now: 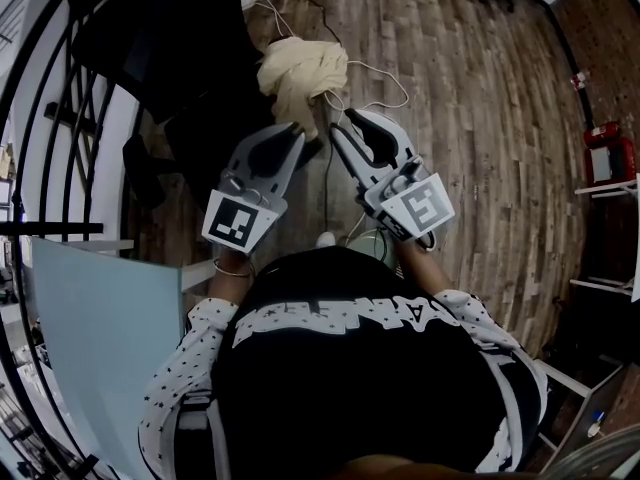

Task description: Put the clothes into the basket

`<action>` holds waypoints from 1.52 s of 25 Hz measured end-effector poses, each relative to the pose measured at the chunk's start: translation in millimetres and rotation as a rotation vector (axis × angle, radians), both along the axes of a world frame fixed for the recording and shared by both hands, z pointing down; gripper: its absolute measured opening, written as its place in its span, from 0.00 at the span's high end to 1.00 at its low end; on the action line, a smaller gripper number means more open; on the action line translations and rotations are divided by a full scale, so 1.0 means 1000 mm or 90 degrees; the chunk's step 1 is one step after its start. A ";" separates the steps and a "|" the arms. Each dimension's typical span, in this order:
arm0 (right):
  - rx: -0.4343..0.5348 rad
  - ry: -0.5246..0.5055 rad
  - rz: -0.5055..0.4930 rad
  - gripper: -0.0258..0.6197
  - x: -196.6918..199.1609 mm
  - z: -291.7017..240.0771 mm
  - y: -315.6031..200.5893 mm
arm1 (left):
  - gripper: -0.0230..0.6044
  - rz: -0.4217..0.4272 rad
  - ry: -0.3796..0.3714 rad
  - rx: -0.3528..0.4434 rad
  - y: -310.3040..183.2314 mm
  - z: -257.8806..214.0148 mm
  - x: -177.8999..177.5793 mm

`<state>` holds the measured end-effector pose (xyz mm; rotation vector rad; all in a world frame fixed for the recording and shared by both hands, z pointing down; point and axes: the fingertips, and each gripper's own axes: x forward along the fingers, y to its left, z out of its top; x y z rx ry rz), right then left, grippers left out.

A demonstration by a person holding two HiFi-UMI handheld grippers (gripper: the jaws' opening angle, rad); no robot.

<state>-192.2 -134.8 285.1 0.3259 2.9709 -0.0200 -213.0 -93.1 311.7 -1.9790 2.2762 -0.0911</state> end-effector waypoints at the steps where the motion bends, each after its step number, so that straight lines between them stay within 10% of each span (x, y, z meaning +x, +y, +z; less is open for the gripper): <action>1: -0.001 0.004 0.002 0.81 0.001 0.001 -0.004 | 0.93 -0.001 -0.002 0.000 -0.003 0.000 0.000; 21: -0.002 0.069 0.029 0.77 0.003 0.036 -0.041 | 0.93 -0.014 -0.009 -0.012 -0.025 0.011 -0.003; 38: -0.009 0.131 0.046 0.73 -0.071 0.081 -0.065 | 0.93 -0.015 0.008 -0.022 -0.047 0.045 -0.081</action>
